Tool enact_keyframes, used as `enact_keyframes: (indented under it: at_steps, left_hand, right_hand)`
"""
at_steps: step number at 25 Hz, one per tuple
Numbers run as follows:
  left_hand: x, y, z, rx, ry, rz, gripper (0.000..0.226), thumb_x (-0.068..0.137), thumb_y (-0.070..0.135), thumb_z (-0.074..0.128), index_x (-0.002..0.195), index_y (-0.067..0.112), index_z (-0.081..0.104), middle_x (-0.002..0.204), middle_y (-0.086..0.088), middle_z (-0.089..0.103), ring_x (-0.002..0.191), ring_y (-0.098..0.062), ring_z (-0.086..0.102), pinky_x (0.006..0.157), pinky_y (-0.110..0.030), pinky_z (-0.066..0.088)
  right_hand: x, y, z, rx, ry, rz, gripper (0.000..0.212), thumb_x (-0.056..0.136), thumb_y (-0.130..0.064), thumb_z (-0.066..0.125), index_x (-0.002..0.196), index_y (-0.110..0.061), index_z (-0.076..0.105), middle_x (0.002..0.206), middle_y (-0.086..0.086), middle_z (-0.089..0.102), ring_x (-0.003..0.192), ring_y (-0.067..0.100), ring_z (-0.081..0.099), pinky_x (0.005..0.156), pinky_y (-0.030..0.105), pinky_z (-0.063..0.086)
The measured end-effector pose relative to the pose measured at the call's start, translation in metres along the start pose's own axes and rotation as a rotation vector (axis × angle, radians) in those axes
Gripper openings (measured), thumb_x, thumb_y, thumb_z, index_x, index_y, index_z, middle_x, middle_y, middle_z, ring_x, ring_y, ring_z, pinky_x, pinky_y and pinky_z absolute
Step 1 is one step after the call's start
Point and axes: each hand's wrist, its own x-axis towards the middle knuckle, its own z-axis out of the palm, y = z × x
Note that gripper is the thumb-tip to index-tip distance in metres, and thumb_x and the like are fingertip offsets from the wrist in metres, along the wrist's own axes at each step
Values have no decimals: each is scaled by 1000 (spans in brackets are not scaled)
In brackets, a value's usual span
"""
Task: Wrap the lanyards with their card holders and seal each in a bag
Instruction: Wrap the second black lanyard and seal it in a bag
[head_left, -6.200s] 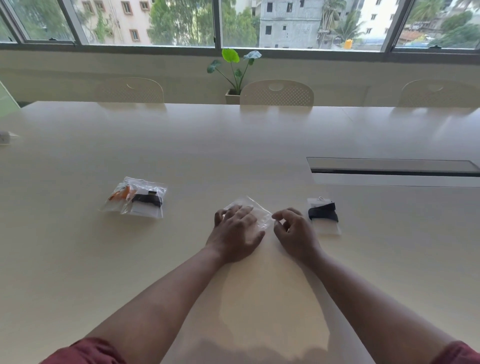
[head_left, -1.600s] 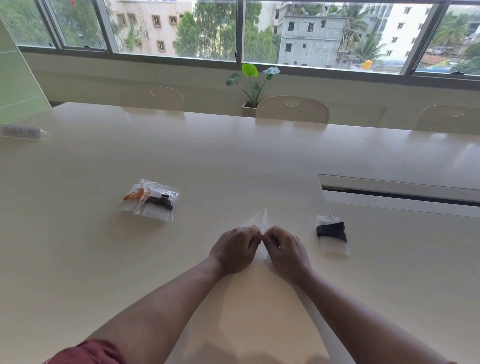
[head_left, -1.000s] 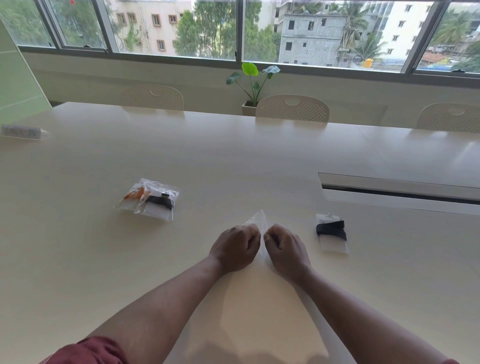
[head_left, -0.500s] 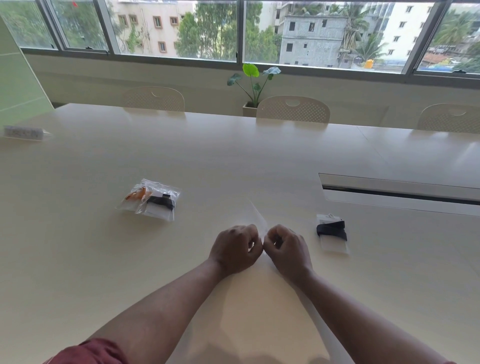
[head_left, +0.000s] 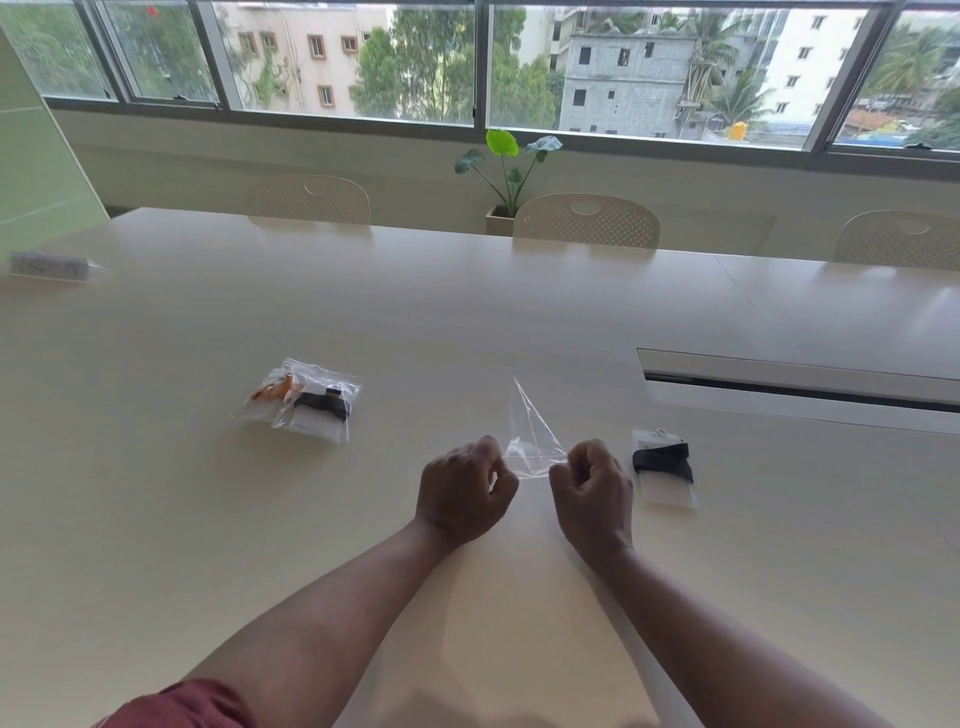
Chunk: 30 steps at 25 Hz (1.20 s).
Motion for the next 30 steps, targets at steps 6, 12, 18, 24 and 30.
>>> enact_keyframes:
  at_steps: [6, 12, 18, 24, 30]
  left_hand:
    - [-2, 1, 1, -12, -33, 71, 15, 87, 36, 50, 79, 27, 41, 66, 8, 54, 61, -20, 56, 56, -28, 41]
    - [1, -1, 4, 57, -89, 60, 25, 94, 44, 53, 82, 26, 40, 72, 6, 59, 68, -22, 60, 60, -31, 42]
    - [-2, 0, 3, 3, -74, 147, 25, 98, 41, 46, 83, 20, 47, 75, 1, 64, 69, -29, 61, 56, -33, 42]
    - [-1, -1, 5, 67, -33, 106, 21, 90, 35, 50, 80, 28, 33, 65, 2, 61, 61, -28, 61, 54, -28, 31]
    - [2, -4, 2, -19, 11, -28, 27, 83, 38, 54, 101, 21, 45, 87, 8, 57, 70, -25, 60, 60, -29, 41]
  right_hand:
    - [-3, 1, 4, -25, -143, -98, 11, 76, -34, 61, 81, -30, 52, 73, -15, 61, 63, 9, 55, 60, 26, 47]
    - [-6, -1, 3, -94, -194, -227, 15, 76, -35, 61, 75, -26, 49, 63, -12, 54, 60, 10, 52, 57, 33, 48]
    - [-3, -1, 4, -183, -261, -165, 18, 79, -53, 56, 80, -36, 49, 77, -15, 57, 64, 4, 55, 57, 21, 39]
    - [-2, -5, 4, -248, -226, -85, 25, 79, -30, 62, 64, -25, 43, 64, -8, 53, 61, 19, 50, 56, 33, 35]
    - [0, -5, 4, -162, -100, -20, 19, 80, -15, 67, 90, -23, 52, 79, -9, 54, 71, 18, 51, 64, 30, 35]
